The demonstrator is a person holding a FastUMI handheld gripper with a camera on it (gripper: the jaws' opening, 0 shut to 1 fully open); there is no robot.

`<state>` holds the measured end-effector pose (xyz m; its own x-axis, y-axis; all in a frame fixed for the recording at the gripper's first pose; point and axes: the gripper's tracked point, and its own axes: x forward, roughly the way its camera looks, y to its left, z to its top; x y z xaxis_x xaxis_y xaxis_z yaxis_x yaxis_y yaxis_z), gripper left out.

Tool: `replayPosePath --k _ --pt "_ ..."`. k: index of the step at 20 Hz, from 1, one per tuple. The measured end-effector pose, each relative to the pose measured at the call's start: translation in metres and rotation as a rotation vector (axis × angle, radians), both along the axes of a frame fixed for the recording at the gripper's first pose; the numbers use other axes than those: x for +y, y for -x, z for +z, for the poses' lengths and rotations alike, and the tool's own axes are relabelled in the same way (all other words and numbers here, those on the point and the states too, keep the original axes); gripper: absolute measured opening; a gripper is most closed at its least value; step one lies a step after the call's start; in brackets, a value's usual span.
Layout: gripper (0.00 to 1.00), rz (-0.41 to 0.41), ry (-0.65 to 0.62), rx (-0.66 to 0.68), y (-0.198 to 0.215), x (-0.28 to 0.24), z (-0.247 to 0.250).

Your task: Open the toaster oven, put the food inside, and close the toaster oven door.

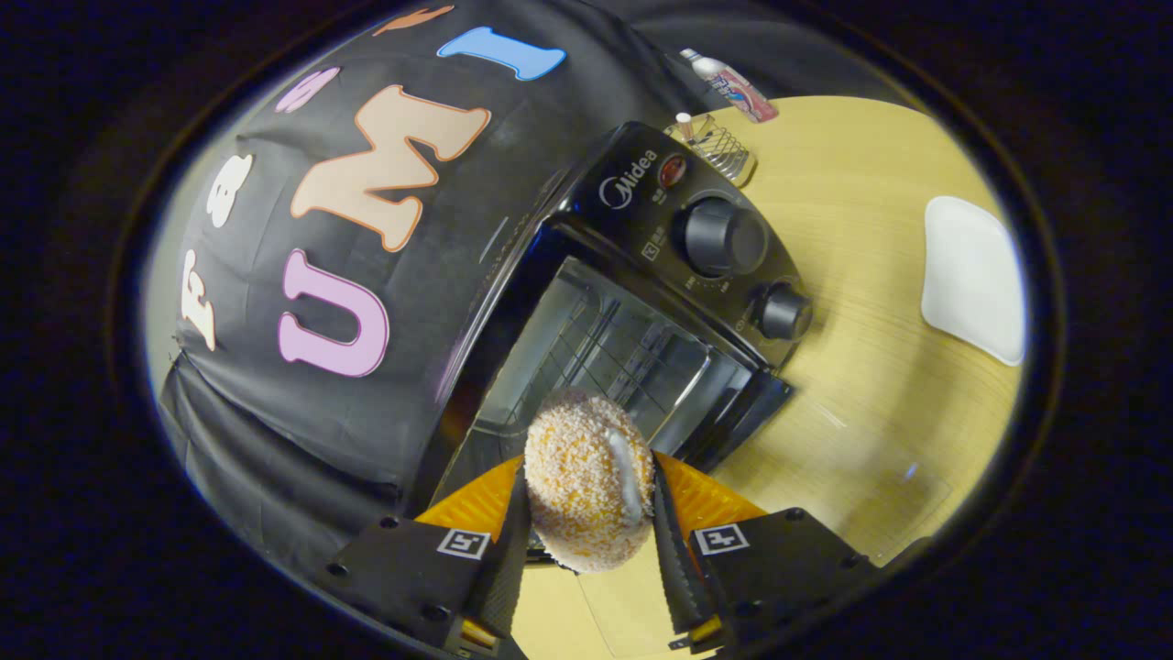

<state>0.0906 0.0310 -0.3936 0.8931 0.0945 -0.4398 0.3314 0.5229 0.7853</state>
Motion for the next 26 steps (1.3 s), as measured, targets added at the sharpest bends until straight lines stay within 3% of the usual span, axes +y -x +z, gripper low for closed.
replayPosePath --k 5,14,26 --pt "0.67 -0.003 0.016 -0.03 0.0 0.002 0.0" --pt "0.99 0.012 0.064 0.004 0.004 -0.002 -0.01" --pt "0.99 0.081 0.194 -0.063 0.064 -0.006 0.028"
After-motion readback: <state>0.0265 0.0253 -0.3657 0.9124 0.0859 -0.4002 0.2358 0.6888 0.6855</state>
